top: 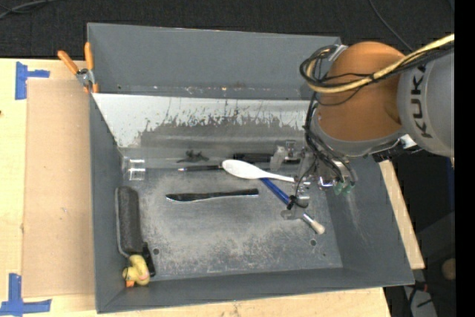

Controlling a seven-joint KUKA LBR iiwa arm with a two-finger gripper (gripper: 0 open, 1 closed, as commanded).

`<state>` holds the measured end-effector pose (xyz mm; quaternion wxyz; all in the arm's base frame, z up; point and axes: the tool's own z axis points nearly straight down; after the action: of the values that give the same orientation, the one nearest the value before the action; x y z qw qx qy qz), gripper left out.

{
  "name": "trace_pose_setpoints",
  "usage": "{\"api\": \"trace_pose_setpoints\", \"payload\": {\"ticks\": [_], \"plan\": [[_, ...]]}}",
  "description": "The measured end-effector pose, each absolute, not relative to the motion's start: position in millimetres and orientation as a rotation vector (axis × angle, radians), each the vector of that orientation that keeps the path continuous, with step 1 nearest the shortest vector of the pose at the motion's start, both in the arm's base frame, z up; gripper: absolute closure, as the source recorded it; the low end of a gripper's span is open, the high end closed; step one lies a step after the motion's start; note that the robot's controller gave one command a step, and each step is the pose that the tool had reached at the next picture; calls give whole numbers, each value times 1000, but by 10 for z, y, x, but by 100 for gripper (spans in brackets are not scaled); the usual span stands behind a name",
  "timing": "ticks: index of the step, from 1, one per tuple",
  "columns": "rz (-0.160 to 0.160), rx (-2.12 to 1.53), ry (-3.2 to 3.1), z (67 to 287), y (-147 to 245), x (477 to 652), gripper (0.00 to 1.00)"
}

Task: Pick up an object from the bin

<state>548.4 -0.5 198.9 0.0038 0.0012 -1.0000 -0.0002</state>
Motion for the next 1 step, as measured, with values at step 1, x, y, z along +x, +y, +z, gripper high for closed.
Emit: {"api": "trace_pose_setpoints", "payload": {"ticks": [1], "plan": [[0,4,-3140,2018,-5,5498,0]]}}
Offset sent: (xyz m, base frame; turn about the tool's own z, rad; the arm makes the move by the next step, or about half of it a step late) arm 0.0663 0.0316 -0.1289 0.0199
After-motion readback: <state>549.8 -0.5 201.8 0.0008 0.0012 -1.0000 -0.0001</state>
